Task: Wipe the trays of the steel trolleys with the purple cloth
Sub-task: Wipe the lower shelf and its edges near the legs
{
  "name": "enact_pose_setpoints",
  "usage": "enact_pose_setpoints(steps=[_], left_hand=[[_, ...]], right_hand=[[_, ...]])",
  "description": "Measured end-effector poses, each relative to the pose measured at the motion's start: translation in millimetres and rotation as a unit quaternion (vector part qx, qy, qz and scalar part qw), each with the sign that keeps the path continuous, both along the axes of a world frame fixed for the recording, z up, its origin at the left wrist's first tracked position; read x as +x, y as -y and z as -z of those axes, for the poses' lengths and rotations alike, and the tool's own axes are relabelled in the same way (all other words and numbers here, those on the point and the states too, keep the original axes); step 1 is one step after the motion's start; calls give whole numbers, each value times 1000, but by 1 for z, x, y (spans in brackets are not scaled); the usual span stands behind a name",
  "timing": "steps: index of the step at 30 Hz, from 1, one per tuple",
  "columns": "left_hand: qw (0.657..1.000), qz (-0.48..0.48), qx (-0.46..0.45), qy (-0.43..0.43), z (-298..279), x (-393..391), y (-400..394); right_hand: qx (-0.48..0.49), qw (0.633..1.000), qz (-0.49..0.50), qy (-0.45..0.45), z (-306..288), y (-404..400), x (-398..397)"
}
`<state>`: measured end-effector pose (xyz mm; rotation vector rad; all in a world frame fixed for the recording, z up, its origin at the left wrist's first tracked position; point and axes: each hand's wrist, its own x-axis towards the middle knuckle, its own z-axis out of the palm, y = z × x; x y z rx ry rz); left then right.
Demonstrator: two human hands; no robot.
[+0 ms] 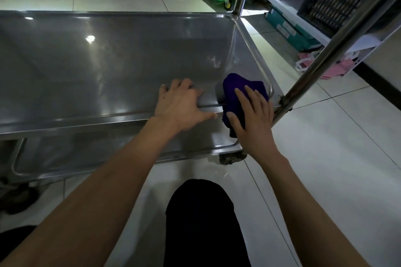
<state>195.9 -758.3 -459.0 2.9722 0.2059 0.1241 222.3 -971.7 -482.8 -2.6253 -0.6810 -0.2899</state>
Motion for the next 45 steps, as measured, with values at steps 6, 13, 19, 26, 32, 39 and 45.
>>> enact_pose_setpoints(steps=[6, 13, 19, 26, 32, 39, 45], left_hand=[[1000, -2, -11, -2, -4, 14, -1], [999, 8, -13, 37, 7, -7, -6], [997, 23, 3, 71, 19, -42, -31], [997, 2, 15, 75, 9, -83, -76], [997, -36, 25, 69, 7, -143, -132], [989, -57, 80, 115, 29, -210, -180], [982, -58, 93, 152, 68, -259, -203]], right_hand=[[-6, 999, -14, 33, -2, -4, 21], [42, 995, 2, 90, 11, -17, 16], [46, 992, -41, 106, 11, -52, -5], [58, 992, -86, 75, 4, -110, -42], [74, 984, -157, 51, 1, -165, -73], [104, 969, -213, 72, 6, -221, -120], [149, 939, -286, 122, 38, -244, -167]])
